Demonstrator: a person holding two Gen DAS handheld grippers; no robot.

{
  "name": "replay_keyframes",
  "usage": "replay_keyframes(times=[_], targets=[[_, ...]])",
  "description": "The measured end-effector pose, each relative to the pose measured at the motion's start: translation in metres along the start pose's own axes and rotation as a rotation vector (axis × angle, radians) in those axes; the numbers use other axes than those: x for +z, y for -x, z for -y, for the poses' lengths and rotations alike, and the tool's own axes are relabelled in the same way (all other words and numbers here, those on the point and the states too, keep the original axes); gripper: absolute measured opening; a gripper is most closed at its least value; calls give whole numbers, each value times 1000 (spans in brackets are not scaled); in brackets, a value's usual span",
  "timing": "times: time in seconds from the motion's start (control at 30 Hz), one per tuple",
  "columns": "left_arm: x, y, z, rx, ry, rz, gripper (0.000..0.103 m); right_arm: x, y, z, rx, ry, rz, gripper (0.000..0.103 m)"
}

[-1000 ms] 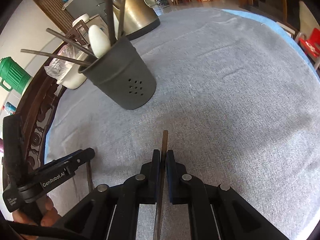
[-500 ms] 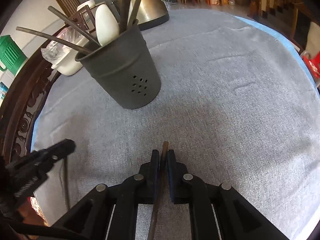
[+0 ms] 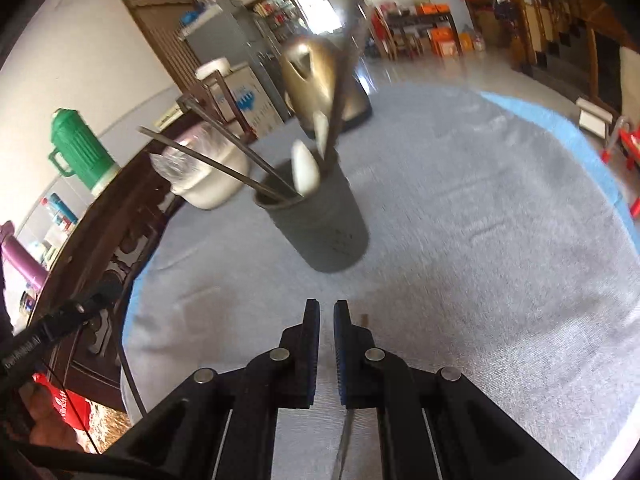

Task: Organize utensils
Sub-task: 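Close the left gripper on the other dark chopstick, then lift the right gripper's chopstick toward the gray cup while the left gripper lifts its chopstick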

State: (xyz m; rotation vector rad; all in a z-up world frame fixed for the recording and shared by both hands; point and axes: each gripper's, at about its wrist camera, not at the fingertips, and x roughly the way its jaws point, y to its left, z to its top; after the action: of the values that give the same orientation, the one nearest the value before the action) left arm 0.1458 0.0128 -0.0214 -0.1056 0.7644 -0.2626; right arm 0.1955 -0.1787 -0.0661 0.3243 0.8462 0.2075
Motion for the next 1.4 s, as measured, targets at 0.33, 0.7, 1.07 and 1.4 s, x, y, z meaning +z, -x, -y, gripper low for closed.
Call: replay_keyframes(times=[0.33,0.7,1.07,1.4], targets=[[-10,19,-11,-32,44,39,6,2,-31,31,-32,-152,-155,23],[-11,70,1,-53,-9,178,5,-6,-99,5,-188,-23,-324,29],[-14,73,1,-32,-18,201,6,-5,-45,-15,-152,42,-125,6],[-23,82,-7,-18,0,216,6,10,-43,1,-90,-45,-184,31]])
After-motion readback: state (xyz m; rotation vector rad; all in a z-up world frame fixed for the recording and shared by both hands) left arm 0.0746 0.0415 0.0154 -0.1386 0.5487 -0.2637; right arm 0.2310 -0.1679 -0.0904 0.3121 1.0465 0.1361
